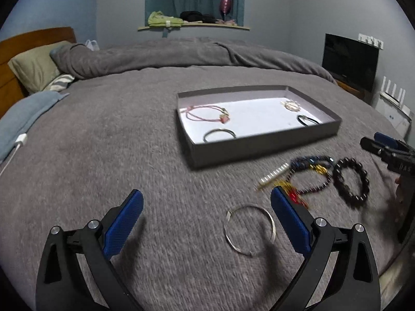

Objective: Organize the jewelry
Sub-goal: 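Move both open tools back to the jewelry pile, then grasp the black bead bracelet with right tool while left tool grasps another silver bangle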

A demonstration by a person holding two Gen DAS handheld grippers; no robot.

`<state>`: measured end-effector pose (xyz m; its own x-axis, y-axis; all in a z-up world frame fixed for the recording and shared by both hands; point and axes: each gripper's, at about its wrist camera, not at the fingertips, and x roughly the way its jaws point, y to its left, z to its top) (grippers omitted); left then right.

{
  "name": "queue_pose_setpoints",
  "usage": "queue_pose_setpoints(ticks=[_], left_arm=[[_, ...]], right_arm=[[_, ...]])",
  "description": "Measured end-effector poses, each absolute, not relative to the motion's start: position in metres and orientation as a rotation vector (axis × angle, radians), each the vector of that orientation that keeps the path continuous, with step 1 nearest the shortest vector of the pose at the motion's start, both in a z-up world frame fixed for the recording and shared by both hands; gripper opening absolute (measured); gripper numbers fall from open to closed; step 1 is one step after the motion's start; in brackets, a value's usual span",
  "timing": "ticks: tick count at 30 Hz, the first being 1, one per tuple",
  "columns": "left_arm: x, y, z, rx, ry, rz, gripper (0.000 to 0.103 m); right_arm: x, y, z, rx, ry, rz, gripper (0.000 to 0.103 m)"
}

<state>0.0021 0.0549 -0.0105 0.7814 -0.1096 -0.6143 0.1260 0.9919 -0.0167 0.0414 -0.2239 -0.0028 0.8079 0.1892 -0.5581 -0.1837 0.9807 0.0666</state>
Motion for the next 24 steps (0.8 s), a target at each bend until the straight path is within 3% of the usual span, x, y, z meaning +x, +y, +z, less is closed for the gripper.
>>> queue_pose_setpoints(ticks=[16,22,24], left_arm=[[-0.013,0.029,-0.026,0.125,0.714,-0.214,0.098],[-0.012,0.027,-0.030,0.136,0.728,-0.209,0.095],[-0.012,0.027,-0.030,0.133,0.726,-0.210,0.089]], right_arm=[[0.013,-0.204,-0.027,-0.073,0.663,0.250,0.097],[0.020,-0.206,-0.032,-0.055,0.705,0.257,0.074],[0.020,-0.207,-0.032,-0.050,0.703,0.257,0.068]])
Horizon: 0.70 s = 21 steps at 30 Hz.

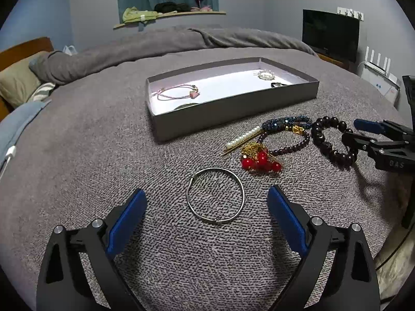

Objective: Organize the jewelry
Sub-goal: 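Grasp the black bead bracelet with right tool while left tool grasps another silver bangle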

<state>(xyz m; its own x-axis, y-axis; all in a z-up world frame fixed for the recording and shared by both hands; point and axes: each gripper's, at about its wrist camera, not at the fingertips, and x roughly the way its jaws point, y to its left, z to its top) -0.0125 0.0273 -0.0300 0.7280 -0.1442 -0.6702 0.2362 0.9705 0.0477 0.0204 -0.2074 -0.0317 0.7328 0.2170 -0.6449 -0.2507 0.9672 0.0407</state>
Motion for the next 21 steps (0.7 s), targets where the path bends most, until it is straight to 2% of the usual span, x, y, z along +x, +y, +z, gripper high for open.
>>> queue_pose_setpoints(ticks=[2,4,8,10,14,16,21], left_arm=[[-0.0113,0.0265,-0.0318,0.133,0.738,-0.210,0.080],[-0.0110,0.0264,-0.0330,0.133,0.742,-0.205,0.078],[-0.0097,0.0282,-0.0329,0.116,0.744,-0.206,0.064],[-0.0076,0.0291,-0.0343,0.107,0.754,-0.206,0.062],[-0.0080,0.0264,-0.0341,0.114,0.747,-0.213,0.048],[-0.0082,0.0264,-0.0337,0.115,0.745,-0.212,0.048],[-0.0098,0.0301,-0.0299,0.100,0.726,-0.196,0.048]], right_arm=[[0.0202,-0.2074,-0.0322,-0.056,0.700,0.254,0.062],[0.0197,-0.2077,-0.0323,-0.058,0.698,0.257,0.060],[0.0192,-0.2032,-0.0321,-0.075,0.689,0.272,0.049],[0.0197,-0.2009,-0.0323,-0.083,0.686,0.272,0.047],[0.0199,-0.2005,-0.0333,-0.079,0.690,0.286,0.032],[0.0202,-0.2020,-0.0331,-0.064,0.694,0.292,0.020],[0.0184,-0.2056,-0.0291,-0.033,0.674,0.295,0.015]])
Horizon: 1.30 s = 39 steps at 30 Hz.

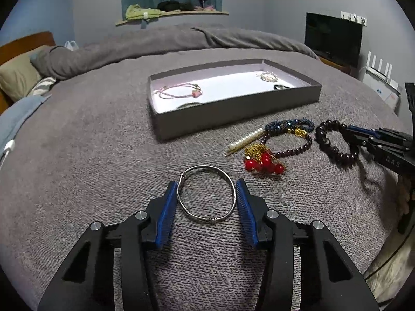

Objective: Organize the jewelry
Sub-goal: 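Grasp the black bead bracelet with right tool while left tool grasps another silver bangle, then carry both into the tray and open both tools to release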

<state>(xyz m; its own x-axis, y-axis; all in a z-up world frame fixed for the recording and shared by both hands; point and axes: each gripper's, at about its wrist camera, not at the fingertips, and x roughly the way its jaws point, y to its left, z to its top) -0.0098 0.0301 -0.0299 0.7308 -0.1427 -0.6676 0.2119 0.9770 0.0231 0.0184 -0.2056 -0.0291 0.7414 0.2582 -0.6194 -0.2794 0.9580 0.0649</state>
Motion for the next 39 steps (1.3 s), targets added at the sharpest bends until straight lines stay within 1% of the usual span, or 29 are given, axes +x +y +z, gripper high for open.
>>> queue_pose_setpoints(ticks=[7,12,21,26,29,34,39], left_arm=[[-0.012,0.043,-0.021,0.055,0.689,-0.159,0.048],[-0.012,0.049,-0.011,0.040,0.671,-0.150,0.047],[0.010,0.049,0.021,0.061,0.650,-0.140,0.048],[0.043,0.045,0.043,0.073,0.625,-0.134,0.048],[0.074,0.038,0.053,0.069,0.618,-0.150,0.048],[0.122,0.019,0.054,0.082,0.644,-0.166,0.048],[0.164,-0.002,0.045,0.102,0.707,-0.204,0.048]], right_arm=[[0.013,-0.214,-0.012,0.017,0.606,0.302,0.014],[0.011,-0.207,0.006,-0.015,0.560,0.331,0.014],[0.035,-0.196,0.062,-0.059,0.462,0.345,0.014],[0.071,-0.198,0.091,-0.019,0.409,0.314,0.014],[0.098,-0.195,0.097,0.014,0.407,0.313,0.014],[0.151,-0.184,0.092,0.042,0.430,0.310,0.014],[0.197,-0.163,0.077,0.036,0.477,0.319,0.014]])
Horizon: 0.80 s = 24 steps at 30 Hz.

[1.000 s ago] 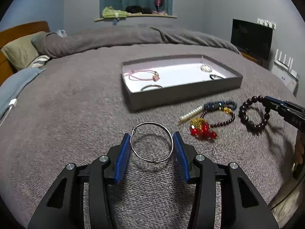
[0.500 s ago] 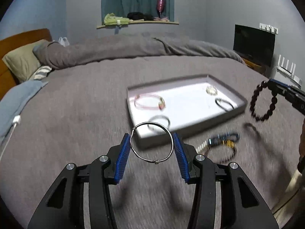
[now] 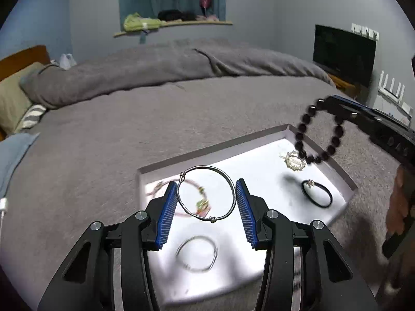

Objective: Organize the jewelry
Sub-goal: 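Carry both into the tray and open both tools to release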

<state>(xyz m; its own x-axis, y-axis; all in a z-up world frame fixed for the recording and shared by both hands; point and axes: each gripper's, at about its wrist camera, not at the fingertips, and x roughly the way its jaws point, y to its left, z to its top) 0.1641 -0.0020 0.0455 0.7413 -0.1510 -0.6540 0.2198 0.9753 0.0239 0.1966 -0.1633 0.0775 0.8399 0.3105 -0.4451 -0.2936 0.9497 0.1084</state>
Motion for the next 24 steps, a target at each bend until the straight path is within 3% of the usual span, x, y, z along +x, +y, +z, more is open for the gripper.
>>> queue_pose_setpoints(ticks=[13,24], left_arm=[[0.221,-0.038,-0.013,0.130,0.949,-0.266,0.048],[0.226,-0.037,-0.021,0.133,0.973,-0.255,0.049]], right_arm=[[0.254,-0.149,0.022,0.027,0.654,0.266,0.015],[0.258,-0.147,0.013,0.010,0.697,0.269,0.015]])
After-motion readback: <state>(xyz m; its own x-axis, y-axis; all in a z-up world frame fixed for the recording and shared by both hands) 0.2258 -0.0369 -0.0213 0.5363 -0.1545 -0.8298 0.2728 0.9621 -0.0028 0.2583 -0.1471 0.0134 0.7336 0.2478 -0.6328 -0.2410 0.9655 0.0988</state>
